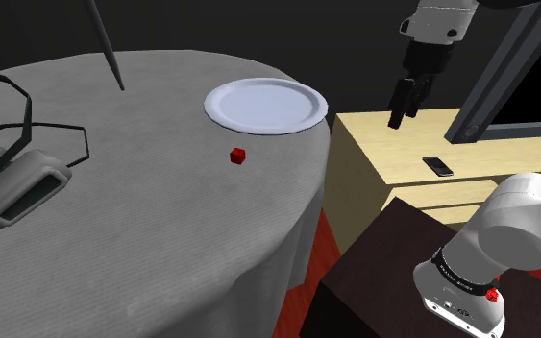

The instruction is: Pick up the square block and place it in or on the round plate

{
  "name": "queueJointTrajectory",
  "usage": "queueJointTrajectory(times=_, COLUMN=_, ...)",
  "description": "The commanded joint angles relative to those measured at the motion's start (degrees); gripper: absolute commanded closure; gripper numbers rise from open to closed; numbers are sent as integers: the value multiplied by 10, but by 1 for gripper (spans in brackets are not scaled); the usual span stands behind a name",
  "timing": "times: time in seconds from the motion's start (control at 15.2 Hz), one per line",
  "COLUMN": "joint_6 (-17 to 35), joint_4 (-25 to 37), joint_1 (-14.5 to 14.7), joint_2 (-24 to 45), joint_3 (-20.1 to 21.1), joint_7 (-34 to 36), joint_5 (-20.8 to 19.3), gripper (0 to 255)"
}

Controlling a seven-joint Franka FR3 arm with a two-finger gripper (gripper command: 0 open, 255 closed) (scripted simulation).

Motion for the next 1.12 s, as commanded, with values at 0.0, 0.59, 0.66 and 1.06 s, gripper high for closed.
queueJointTrajectory(times=0.0, joint_6=0, joint_4=0, joint_1=0, joint_2=0, joint_3=0, joint_7=0, joint_5=0, gripper=0)
queueJointTrajectory(times=0.59, joint_6=40, joint_4=77, joint_1=23, joint_2=83, joint_3=108, joint_7=124, joint_5=72, gripper=0)
queueJointTrajectory(times=0.66, joint_6=44, joint_4=88, joint_1=25, joint_2=95, joint_3=120, joint_7=137, joint_5=77, gripper=0)
queueJointTrajectory(times=1.06, joint_6=70, joint_4=171, joint_1=28, joint_2=178, joint_3=192, joint_7=222, joint_5=92, gripper=0)
